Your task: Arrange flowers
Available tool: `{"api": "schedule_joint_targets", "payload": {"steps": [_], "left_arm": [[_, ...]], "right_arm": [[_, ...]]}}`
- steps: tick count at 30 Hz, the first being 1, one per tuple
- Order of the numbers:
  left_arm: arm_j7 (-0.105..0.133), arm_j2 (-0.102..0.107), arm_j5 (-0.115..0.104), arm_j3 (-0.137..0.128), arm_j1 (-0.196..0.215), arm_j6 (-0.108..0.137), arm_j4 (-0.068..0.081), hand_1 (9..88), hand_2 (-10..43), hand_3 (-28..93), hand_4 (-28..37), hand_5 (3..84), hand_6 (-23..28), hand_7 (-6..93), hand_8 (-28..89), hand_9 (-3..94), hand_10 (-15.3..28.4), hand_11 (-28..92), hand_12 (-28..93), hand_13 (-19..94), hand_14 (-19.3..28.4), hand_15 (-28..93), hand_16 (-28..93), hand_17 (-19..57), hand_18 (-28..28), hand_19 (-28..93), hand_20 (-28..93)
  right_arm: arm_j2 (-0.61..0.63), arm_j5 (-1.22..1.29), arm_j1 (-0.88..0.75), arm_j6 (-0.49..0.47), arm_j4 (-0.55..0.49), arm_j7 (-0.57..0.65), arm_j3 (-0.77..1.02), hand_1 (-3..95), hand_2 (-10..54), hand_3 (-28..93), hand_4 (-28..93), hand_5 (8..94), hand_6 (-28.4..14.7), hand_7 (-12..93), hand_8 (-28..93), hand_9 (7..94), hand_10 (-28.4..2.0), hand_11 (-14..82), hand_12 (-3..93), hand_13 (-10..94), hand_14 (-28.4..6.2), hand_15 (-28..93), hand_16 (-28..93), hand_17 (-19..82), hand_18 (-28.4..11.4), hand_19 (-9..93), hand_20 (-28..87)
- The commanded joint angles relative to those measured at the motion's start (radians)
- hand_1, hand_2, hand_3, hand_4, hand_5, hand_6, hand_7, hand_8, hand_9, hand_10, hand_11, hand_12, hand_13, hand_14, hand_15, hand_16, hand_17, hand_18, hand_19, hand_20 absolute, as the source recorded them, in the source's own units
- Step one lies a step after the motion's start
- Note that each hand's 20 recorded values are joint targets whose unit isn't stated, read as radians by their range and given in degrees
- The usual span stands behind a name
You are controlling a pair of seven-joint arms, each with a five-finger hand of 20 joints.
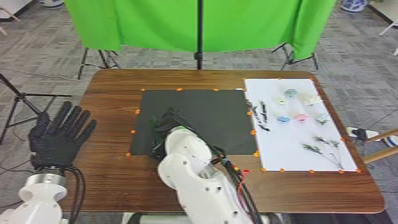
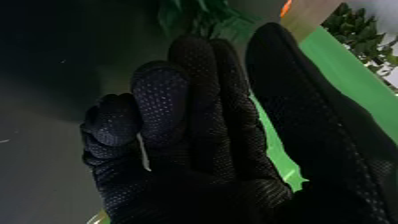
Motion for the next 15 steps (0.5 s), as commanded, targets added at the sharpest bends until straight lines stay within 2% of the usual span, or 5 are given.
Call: {"api": "schedule_joint_targets", "payload": {"steps": [1, 7, 10, 12, 15], "left_arm": [[-0.012, -0.031, -0.003, -0.01, 0.008, -0.031, 0.012, 25.5, 12.6, 70, -28.3, 41.2, 7.1, 7.3, -7, 35.4, 13.4, 9, 11, 25, 13.0, 16, -2, -2.8, 14.0, 25, 14], [0.002, -0.071, 0.031, -0.055, 0.059, -0.038, -0.028, 25.5, 12.4, 70, -28.3, 41.5, 7.3, 7.0, -7, 35.3, 13.5, 9, 11, 25, 13.2, 16, -2, -2.9, 14.0, 25, 14], [0.01, -0.079, 0.045, -0.067, 0.072, -0.051, -0.043, 25.5, 12.4, 70, -28.3, 41.6, 7.3, 6.9, -7, 35.4, 13.7, 9, 11, 26, 13.3, 17, -2, -3.0, 14.0, 25, 14], [0.016, -0.082, 0.045, -0.077, 0.085, -0.055, -0.055, 25.6, 12.4, 70, -28.3, 41.7, 7.3, 7.1, -7, 35.6, 13.8, 9, 11, 26, 13.4, 17, -2, -3.0, 14.0, 25, 14], [0.033, -0.085, 0.051, -0.08, 0.092, -0.055, -0.064, 25.7, 12.3, 70, -28.3, 41.8, 7.4, 7.3, -7, 35.7, 13.9, 10, 11, 26, 13.5, 17, -2, -3.0, 14.0, 25, 14]], "right_arm": [[0.079, 0.026, 0.023, 0.076, -0.074, -0.017, -0.024, 52.2, -9.5, 70, -19, 53.7, -8.0, 60, 13, 68.9, -18.2, 40.5, 48.0, 68, -17.4, 69, 37, 40, -28.4, 93, 41], [0.26, -0.046, 0.034, 0.098, -0.226, -0.125, 0.052, 49.7, -9.5, 71, -18, 50.9, -9.5, 59, 12, 62.8, -21.9, 44.9, 40.5, 64, -18.3, 71, 35, 40, -28.4, 93, 41], [0.378, -0.07, 0.016, 0.091, -0.318, -0.128, 0.143, 47.8, -9.5, 74, -20, 51.6, -9.6, 55, 10, 60.6, -23.7, 42.6, 29.5, 62, -18.9, 70, 33, 40, -28.4, 93, 41], [0.449, -0.089, -0.013, 0.057, -0.365, -0.104, 0.215, 45.5, -9.5, 78, -21, 54.8, -10.7, 43, -9, 59.3, -24.4, 33.7, 25.1, 59, -19.4, 69, 31, 39, -28.4, 93, 39], [0.587, -0.17, -0.074, 0.03, -0.407, -0.079, 0.308, 44.6, -9.5, 79, -22, 56.0, -11.6, 29, -9, 57.9, -25.2, 25.5, 21.9, 57, -20.0, 66, 29, 37, -28.4, 93, 37]]}}
